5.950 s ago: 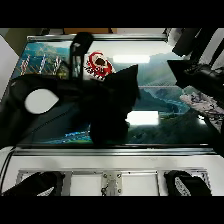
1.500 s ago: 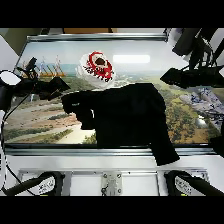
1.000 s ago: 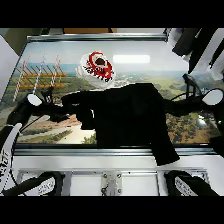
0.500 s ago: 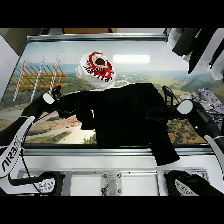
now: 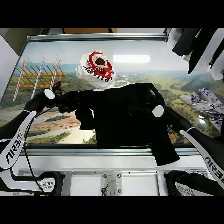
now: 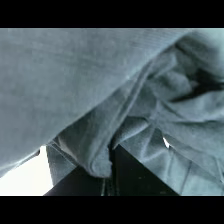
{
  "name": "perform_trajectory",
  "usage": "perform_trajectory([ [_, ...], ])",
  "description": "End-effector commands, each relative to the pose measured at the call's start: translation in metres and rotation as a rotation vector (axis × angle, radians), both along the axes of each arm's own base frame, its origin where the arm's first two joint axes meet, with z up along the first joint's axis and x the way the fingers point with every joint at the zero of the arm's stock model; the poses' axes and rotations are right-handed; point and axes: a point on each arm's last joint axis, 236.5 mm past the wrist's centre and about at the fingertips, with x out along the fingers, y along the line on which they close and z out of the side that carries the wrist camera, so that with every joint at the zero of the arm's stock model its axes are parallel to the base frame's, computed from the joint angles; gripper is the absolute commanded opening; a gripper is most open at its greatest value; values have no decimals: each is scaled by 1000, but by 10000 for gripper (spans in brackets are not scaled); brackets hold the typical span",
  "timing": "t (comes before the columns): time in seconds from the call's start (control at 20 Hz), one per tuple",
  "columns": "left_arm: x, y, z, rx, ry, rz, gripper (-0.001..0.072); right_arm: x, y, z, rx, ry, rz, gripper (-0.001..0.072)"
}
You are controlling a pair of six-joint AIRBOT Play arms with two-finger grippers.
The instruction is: Fold the clothes and pants, and hang the long-sleeved shirts on hangers.
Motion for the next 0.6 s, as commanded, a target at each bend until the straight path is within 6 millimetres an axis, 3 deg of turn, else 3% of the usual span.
perform_trajectory([
  [0.0,3,13,35,7,-74,-10,20,19,-9,2,-40,-90,-1,17],
  [0.05,4,23,56,16,-122,-11,20,25,-18,20,-58,-149,26,16],
  [0.1,2,35,82,24,-174,-3,20,31,-28,51,-86,-245,80,16],
  [0.2,-13,58,139,49,-282,8,20,30,-56,129,-172,-421,182,15],
  [0.25,-24,67,169,64,-339,18,20,20,-79,172,-228,-480,199,15],
  [0.35,-59,78,232,98,-464,46,20,-19,-124,244,-327,-540,188,15],
  [0.4,-80,80,262,120,-537,57,20,-43,-143,269,-365,-553,169,15],
  [0.45,-102,79,289,142,-608,69,20,-71,-159,291,-396,-561,140,15],
  [0.55,-143,72,323,156,-689,103,19,-112,-179,306,-417,-531,62,15],
])
